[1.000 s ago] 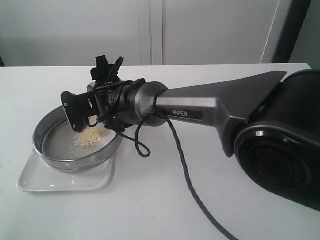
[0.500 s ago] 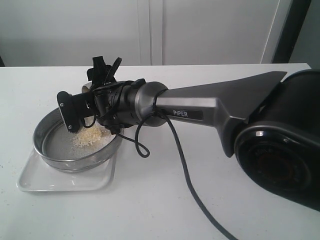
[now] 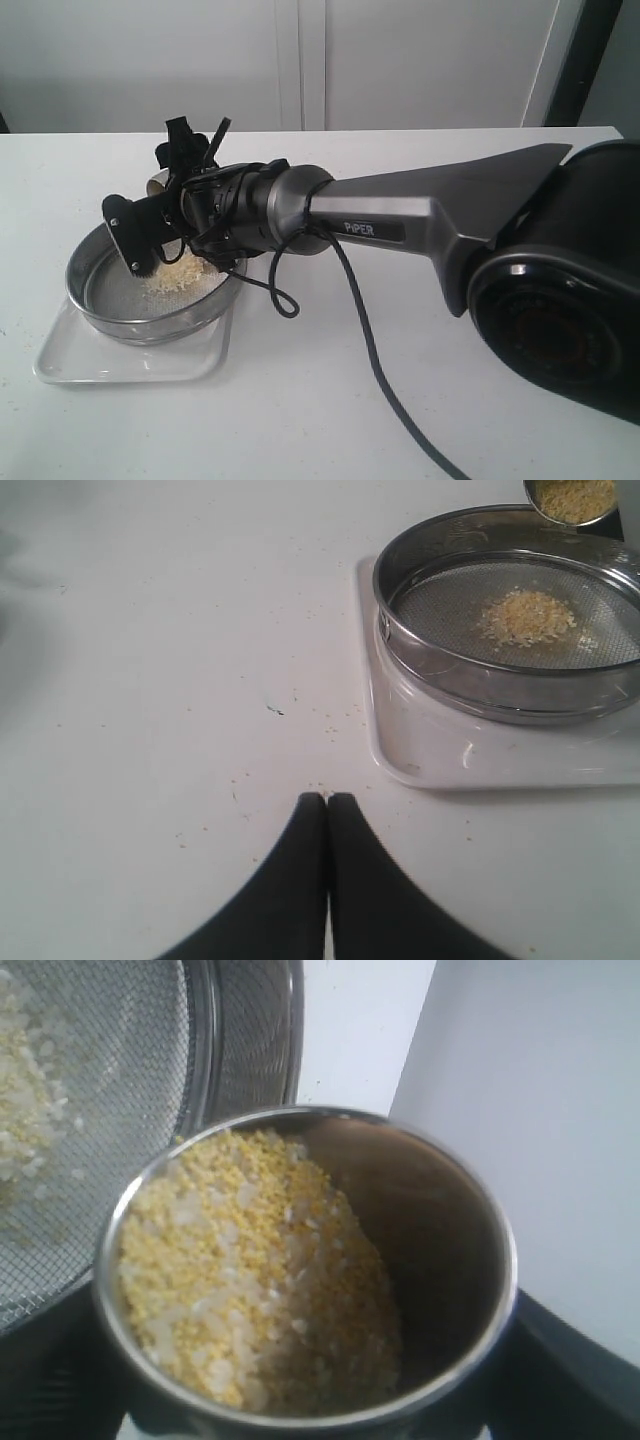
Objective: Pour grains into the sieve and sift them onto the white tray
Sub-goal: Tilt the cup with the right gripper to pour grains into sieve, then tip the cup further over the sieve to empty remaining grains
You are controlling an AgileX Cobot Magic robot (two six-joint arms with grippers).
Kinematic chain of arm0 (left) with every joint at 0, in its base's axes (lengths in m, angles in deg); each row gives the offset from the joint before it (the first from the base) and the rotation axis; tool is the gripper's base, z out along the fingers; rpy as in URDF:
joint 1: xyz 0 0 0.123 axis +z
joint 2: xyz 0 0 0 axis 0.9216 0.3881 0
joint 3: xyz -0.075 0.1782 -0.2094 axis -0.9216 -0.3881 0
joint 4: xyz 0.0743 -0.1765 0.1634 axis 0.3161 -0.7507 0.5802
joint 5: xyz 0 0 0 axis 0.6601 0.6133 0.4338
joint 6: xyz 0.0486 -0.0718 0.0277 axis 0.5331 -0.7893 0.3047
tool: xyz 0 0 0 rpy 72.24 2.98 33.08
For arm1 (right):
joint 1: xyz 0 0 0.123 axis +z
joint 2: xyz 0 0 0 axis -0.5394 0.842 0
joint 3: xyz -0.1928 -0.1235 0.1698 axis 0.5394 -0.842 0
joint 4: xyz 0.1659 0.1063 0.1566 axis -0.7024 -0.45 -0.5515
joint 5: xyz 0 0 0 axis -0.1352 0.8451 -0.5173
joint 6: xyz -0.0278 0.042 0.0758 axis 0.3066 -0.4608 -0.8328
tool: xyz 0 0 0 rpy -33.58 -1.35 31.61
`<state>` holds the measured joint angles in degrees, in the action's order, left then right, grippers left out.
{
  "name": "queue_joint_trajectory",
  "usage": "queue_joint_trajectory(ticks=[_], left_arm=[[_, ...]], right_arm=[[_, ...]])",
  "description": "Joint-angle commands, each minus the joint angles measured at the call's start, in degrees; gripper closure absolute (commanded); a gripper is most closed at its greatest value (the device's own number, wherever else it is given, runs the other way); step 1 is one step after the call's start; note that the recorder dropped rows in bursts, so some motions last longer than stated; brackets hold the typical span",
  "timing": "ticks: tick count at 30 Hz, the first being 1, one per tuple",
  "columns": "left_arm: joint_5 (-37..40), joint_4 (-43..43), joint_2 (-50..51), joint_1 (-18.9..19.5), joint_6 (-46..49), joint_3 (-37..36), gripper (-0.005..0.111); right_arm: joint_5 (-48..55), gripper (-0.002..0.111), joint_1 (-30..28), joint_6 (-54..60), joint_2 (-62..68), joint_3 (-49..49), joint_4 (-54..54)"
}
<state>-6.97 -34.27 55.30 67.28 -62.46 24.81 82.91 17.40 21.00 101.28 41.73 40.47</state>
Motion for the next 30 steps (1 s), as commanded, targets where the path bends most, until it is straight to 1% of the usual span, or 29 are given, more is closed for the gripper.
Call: queue_joint_trajectory(ticks=[1, 11, 19, 30], left_arm=[[0.0, -0.4, -0.2, 0.0, 0.0, -0.2, 0.107], [0.0, -0.4, -0.2, 0.0, 0.0, -0.2, 0.107], [0.0, -0.4, -0.2, 0.0, 0.0, -0.2, 0.107], [0.0, -0.4, -0.2, 0.0, 0.0, -0.2, 0.107]], right_arm=[[-1.0, 0.108, 0.5, 2.5, -0.5, 0.3, 0.9], [-5.0, 0.108, 1.6, 8.0, -0.5, 0.3, 0.9], [-4.8, 0.108, 1.6, 8.0, -0.5, 0.3, 2.5], [1.7, 0.108, 1.6, 7.6, -0.5, 0.3, 3.3]])
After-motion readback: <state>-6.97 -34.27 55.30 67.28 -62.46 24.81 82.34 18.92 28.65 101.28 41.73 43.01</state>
